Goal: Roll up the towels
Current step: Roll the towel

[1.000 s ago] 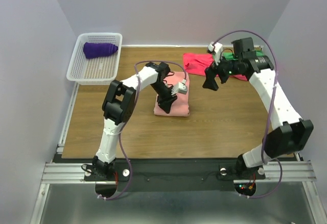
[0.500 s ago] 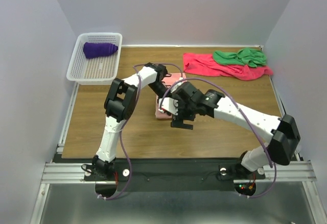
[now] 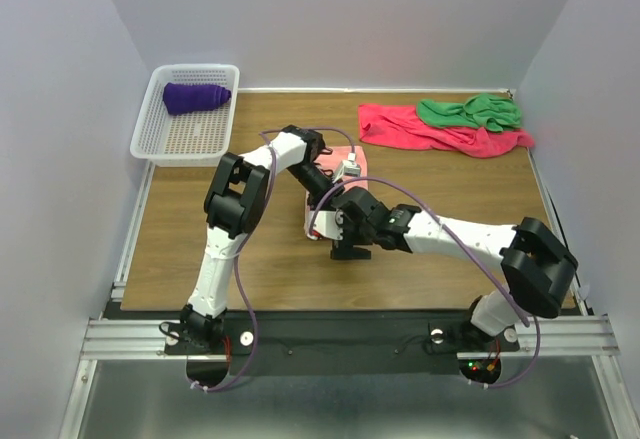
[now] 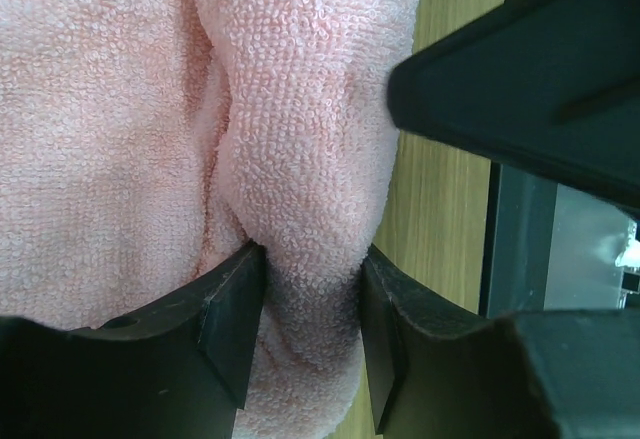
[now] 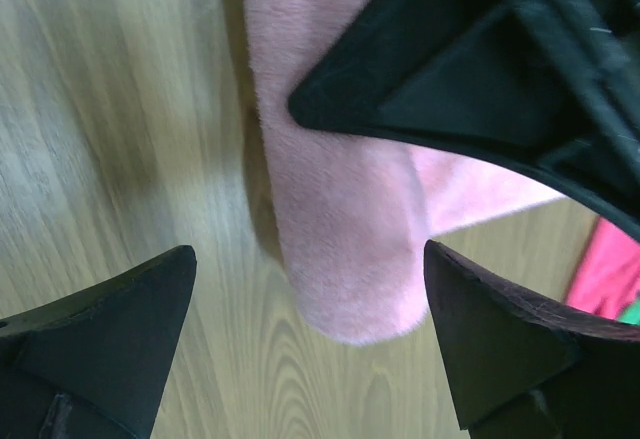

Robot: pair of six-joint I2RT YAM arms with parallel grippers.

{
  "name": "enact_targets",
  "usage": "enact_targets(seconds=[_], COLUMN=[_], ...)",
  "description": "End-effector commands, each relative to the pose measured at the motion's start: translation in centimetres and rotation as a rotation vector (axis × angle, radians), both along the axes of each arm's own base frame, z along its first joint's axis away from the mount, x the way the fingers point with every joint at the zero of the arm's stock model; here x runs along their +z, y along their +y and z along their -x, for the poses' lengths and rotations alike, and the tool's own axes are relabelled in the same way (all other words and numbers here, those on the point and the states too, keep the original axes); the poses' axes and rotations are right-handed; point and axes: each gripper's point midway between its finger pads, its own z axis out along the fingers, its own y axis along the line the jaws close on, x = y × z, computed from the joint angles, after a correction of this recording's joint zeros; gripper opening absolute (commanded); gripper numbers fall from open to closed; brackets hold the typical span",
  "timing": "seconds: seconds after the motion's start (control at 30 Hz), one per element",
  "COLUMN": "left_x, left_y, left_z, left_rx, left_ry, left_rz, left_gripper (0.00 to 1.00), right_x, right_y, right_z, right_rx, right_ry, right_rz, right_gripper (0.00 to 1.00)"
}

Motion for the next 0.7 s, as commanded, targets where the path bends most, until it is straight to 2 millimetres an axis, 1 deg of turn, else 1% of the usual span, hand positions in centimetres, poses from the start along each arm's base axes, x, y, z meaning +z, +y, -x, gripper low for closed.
enact_targets(seconds=[0.0, 0.07, 0.13, 0.17, 0.2, 0.23, 0.27, 0.3, 0.33, 0.37, 0.4, 0.43, 0.47, 0.5, 0.53, 0.57, 0.6, 0.63, 0.67], left_x=[-6.0, -5.8, -5.5, -5.3, -5.3, -4.8, -4.5, -4.2, -3.3, -2.8, -2.3, -1.6, -0.2, 0.8, 2.4, 3.5, 4.5, 5.5, 7.2], left_y=[3.4, 3.4, 3.5, 3.5, 3.7, 3.7, 3.8, 3.8, 3.8, 3.8, 3.9, 4.0, 4.0, 4.0, 4.5, 4.5, 4.9, 5.4, 6.5], left_z=[2.0, 1.9, 2.0, 2.0, 2.1, 1.9, 1.8, 1.9, 1.6, 1.4, 1.2, 0.8, 0.2, -0.2, -1.1, -1.5, -2.0, -2.8, -3.8], left_rx=[-0.092, -0.091, -0.095, -0.099, -0.103, -0.101, -0.1, -0.1, -0.094, -0.09, -0.085, -0.073, -0.062, -0.048, -0.015, 0.007, 0.029, 0.057, 0.105], left_ry=[0.029, 0.022, 0.012, 0.006, 0.004, -0.011, -0.02, -0.025, -0.049, -0.06, -0.075, -0.091, -0.128, -0.15, -0.186, -0.2, -0.219, -0.244, -0.284], left_rz=[-0.208, -0.202, -0.199, -0.196, -0.199, -0.193, -0.186, -0.183, -0.168, -0.162, -0.156, -0.146, -0.126, -0.106, -0.085, -0.062, -0.048, -0.032, -0.016], left_gripper=[0.53, 0.53, 0.54, 0.55, 0.56, 0.58, 0.59, 0.6, 0.64, 0.65, 0.67, 0.69, 0.7, 0.72, 0.75, 0.76, 0.77, 0.78, 0.8], right_x=[0.4, -0.6, -2.3, -2.5, -3.3, -3.5, -3.7, -3.7, -3.7, -3.7, -3.6, -3.5, -3.8, -3.3, -3.5, -3.4, -3.5, -3.0, -3.5], right_y=[1.7, 1.6, 0.9, 0.9, 0.6, 0.5, 0.3, 0.3, 0.2, 0.0, 0.2, 0.4, 0.0, 0.3, 0.0, 0.2, 0.2, 0.5, 0.3], right_z=[-1.9, -2.1, -2.3, -2.5, -2.7, -2.8, -2.8, -2.8, -2.9, -2.8, -2.6, -2.4, -1.9, -2.0, -1.6, -1.6, -1.4, -1.5, -1.0], right_rx=[0.004, -0.006, -0.022, -0.027, -0.036, -0.043, -0.057, -0.062, -0.064, -0.071, -0.062, -0.052, -0.05, -0.041, -0.042, -0.04, -0.039, -0.034, -0.04], right_ry=[-0.086, -0.082, -0.054, -0.05, -0.028, -0.016, 0.011, 0.014, 0.028, 0.042, 0.066, 0.094, 0.131, 0.155, 0.181, 0.194, 0.213, 0.229, 0.266], right_rz=[-0.077, -0.075, -0.058, -0.067, -0.064, -0.07, -0.086, -0.089, -0.107, -0.109, -0.123, -0.138, -0.126, -0.147, -0.139, -0.143, -0.141, -0.157, -0.139], right_gripper=[1.0, 1.0, 1.0, 0.95, 0.91, 0.85, 0.68, 0.61, 0.56, 0.52, 0.45, 0.4, 0.35, 0.25, 0.19, 0.11, 0.07, 0.03, 0.01])
